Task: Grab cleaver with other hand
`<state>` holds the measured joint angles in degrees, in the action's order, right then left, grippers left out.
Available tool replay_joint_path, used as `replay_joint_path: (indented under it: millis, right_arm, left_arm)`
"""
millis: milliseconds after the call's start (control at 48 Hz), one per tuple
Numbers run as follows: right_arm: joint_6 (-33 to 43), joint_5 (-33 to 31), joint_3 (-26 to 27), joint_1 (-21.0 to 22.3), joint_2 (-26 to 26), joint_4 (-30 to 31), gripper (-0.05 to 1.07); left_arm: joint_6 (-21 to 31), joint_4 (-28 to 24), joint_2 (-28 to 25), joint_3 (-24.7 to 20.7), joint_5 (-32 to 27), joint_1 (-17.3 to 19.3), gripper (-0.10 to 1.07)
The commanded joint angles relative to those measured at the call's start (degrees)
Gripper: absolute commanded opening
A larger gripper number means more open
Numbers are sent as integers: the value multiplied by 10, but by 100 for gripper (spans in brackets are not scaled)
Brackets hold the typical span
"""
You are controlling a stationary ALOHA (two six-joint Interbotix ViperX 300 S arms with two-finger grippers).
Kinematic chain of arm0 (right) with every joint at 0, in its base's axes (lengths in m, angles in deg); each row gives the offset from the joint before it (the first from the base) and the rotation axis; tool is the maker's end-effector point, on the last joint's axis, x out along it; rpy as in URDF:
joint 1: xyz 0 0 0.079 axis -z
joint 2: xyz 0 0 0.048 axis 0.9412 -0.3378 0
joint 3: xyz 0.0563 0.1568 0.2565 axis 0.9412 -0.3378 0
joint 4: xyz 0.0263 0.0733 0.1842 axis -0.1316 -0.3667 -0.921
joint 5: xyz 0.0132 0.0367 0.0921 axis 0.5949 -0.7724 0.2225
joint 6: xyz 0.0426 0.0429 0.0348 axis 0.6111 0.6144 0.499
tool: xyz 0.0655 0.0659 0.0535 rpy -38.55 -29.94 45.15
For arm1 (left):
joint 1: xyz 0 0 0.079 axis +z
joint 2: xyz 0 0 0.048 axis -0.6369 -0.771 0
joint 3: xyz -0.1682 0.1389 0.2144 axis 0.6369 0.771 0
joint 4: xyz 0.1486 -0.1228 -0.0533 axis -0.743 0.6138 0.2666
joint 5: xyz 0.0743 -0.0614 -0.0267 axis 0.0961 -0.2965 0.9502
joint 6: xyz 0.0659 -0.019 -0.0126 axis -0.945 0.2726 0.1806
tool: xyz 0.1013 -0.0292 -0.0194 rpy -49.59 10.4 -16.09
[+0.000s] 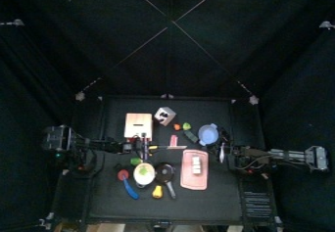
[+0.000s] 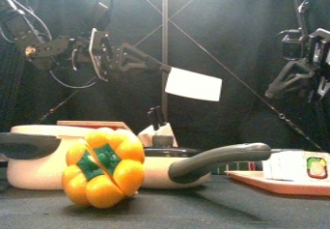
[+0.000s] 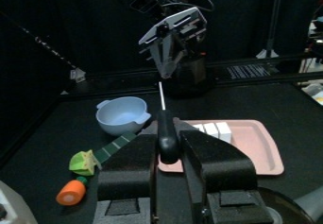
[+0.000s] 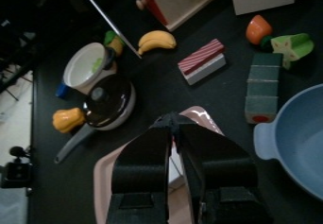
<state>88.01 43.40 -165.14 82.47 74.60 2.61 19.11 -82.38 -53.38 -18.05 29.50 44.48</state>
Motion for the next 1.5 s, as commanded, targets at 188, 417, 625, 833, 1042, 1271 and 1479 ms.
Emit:
replay_joint_path:
  millis: [188, 417, 625, 833, 1042, 1271, 1479]
  right_arm:
    - [-1, 28, 10, -36, 1, 44, 58]
    - [-2, 87, -14, -32, 1, 18, 58]
    - [-11, 127, -31, -33, 3, 11, 58]
    - [-69, 144, -25, -4, 3, 17, 58]
    - [-164, 241, -46, 44, 3, -13, 58]
    - [-265, 351, -98, 72, -11, -99, 58]
    - [-313, 352, -92, 70, -61, -138, 59]
  left_arm:
    - [-1, 1, -13, -15, 17, -6, 51]
    - [-1, -1, -38, -34, 33, -8, 51]
    - [-1, -4, -55, -51, 33, -9, 51]
    - [-1, -4, -58, -57, 39, -10, 51]
    - [2, -5, -65, -58, 70, -10, 51]
    - [3, -2, -98, -69, 112, -11, 51]
    - [19, 5, -127, -93, 113, -15, 51]
